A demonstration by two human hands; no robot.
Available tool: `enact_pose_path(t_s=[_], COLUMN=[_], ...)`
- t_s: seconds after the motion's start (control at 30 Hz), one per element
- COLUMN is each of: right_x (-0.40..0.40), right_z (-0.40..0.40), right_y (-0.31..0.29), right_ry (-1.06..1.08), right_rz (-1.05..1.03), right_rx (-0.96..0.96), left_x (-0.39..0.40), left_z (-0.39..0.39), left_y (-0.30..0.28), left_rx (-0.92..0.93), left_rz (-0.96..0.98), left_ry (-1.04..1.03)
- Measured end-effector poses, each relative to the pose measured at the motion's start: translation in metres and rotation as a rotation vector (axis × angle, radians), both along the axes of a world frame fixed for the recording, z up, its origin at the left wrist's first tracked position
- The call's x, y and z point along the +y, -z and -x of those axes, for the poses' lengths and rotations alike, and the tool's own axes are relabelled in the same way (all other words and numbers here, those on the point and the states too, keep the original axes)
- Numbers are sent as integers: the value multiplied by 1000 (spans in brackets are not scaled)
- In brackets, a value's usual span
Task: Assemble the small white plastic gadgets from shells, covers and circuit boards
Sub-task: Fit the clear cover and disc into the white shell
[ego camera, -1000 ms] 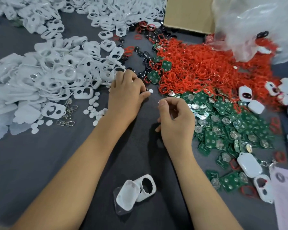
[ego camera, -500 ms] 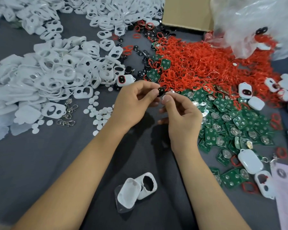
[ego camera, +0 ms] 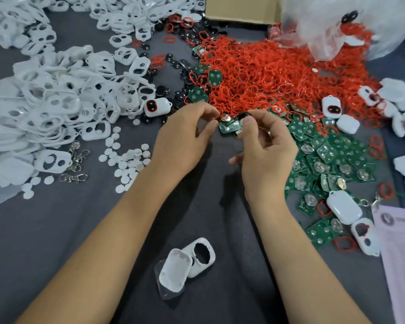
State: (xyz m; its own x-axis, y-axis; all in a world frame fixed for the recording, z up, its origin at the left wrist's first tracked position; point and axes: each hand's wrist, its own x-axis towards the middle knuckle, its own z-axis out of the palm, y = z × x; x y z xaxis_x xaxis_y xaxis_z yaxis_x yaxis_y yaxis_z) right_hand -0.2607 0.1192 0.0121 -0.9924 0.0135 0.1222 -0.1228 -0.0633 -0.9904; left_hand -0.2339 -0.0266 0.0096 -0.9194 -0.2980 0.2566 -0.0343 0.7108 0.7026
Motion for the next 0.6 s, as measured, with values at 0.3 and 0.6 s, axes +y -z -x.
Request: enact_pose_path(t_s=[0.3, 0.6], right_x=[7, 21], right_z=[14, 24], right_y=[-1, 0], right_ry=[-36, -47], right_rz=[91, 18], right_rx=[-109, -108], left_x=[3, 2], left_z=[26, 17], left_y=[1, -4], left_rx=[-94, 39], left_rz=[261, 127], left_ry=[-100, -21])
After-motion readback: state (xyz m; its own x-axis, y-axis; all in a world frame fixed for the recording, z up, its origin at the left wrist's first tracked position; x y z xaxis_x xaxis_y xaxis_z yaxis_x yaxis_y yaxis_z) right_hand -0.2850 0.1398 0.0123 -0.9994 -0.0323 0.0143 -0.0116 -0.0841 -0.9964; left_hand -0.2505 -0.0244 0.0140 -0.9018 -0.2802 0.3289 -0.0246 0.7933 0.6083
